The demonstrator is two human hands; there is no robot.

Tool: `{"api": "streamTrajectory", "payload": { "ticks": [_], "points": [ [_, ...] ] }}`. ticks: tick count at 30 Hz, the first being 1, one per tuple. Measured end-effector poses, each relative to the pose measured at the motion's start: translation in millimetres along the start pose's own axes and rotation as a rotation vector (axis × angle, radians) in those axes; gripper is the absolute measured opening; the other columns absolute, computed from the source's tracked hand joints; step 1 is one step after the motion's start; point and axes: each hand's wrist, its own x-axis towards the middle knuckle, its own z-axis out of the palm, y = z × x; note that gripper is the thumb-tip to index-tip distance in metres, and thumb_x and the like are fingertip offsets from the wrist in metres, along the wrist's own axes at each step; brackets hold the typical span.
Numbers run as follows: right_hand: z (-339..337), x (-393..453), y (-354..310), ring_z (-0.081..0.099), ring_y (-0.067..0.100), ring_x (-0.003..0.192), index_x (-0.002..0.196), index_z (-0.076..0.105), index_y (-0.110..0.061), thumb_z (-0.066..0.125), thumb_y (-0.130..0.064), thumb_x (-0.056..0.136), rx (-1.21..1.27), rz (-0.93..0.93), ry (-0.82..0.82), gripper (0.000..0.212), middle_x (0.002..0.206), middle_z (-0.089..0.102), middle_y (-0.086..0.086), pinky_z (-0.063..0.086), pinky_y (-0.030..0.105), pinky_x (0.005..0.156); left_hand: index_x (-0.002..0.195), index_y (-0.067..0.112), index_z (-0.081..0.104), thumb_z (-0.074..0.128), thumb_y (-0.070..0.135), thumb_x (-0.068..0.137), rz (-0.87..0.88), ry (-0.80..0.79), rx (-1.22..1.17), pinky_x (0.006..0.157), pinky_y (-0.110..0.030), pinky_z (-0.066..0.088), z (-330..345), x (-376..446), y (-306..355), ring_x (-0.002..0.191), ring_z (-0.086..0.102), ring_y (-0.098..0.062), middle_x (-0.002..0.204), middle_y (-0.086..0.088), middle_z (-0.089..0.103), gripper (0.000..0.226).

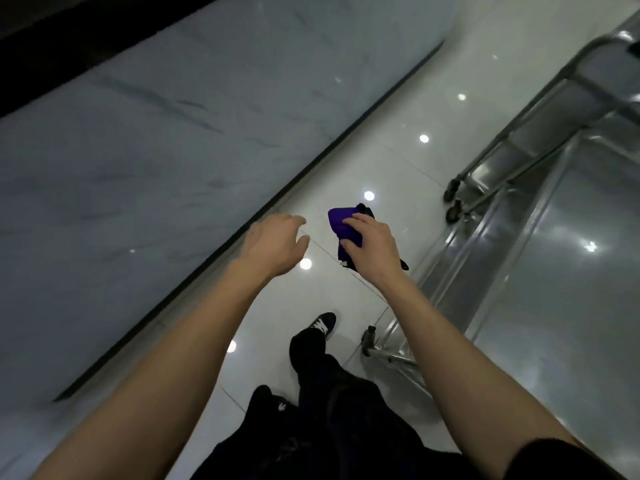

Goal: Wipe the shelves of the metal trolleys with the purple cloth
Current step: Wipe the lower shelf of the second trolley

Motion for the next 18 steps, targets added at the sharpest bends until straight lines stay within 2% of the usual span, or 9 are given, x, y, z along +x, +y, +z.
{"api": "streamTrajectory", "payload": {
  "ticks": [5,9,18],
  "points": [
    [-21,62,28,0.048,0.028,0.129,0.138,0.06,-0.022,0.067,-0.028,0.093,0.06,0.121,0.063,0.045,0.148,0.051,-0.002,0.041,0.048,0.109,0.142,0.019,0.052,0.047,0.04,0.101,0.096,-0.089,0.077,0.1,-0.045,0.048,-22,84,18,0.122,0.056,-0.028,0.138,-0.006,0.058,0.047],
    [-33,107,36,0.048,0.028,0.13,0.137,0.061,-0.021,0.068,-0.027,0.092,0.052,0.175,0.08,0.045,0.148,0.052,-0.002,0.042,0.047,0.108,0.141,0.019,0.053,0.047,0.039,0.101,0.163,-0.098,0.108,0.097,-0.044,0.048,-38,141,25,0.119,0.057,-0.028,0.134,-0.006,0.06,0.046],
    [-47,183,61,0.046,0.026,0.131,0.14,0.058,-0.022,0.066,-0.029,0.094,0.054,0.382,0.12,0.047,0.149,0.051,-0.002,0.04,0.048,0.11,0.142,0.02,0.053,0.047,0.041,0.1,0.347,-0.227,0.164,0.098,-0.045,0.049,-49,279,32,0.122,0.056,-0.028,0.136,-0.005,0.059,0.047]
  ]
}}
